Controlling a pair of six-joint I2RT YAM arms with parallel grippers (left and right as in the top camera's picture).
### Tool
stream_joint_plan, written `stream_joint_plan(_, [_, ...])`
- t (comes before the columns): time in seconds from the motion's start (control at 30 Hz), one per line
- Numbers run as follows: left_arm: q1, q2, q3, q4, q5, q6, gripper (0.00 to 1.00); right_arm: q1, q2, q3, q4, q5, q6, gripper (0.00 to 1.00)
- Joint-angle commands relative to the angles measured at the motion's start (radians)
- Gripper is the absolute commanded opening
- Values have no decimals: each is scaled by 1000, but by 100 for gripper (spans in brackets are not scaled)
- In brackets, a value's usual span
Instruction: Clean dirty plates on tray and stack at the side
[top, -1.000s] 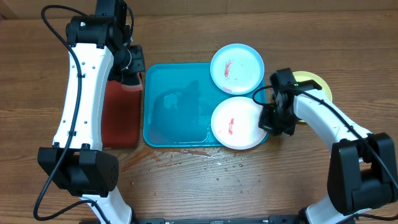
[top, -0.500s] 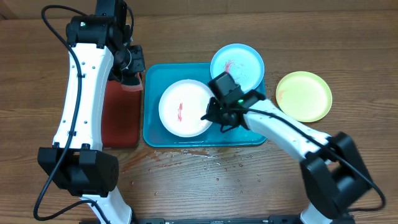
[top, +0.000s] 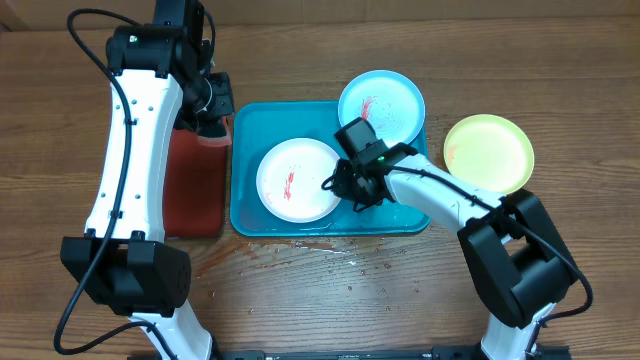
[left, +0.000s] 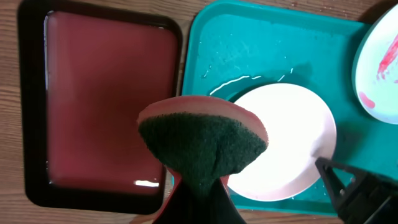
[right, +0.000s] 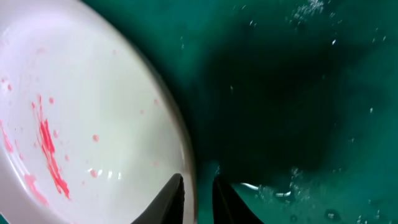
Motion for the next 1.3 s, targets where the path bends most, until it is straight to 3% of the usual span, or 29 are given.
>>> stream_joint_plan(0.0, [-24, -5, -58, 29, 28, 5, 4, -25, 37, 16, 26, -56, -19, 18])
stream_joint_plan(0.33, [-108, -5, -347, 230, 106, 106, 4, -26, 77, 16, 45, -87, -19, 4])
stream_joint_plan(0.7, [-169, -5, -660, 595, 98, 114, 4, -26, 77, 16, 40, -87, -20, 4])
stream_joint_plan(0.93, [-171, -5, -801, 790, 99, 182, 4, -25, 77, 16, 38, -87, -20, 4])
stream_joint_plan(1.27, [-171, -5, -854, 792, 130, 169, 4, 79, 77, 17, 46, -120, -43, 4])
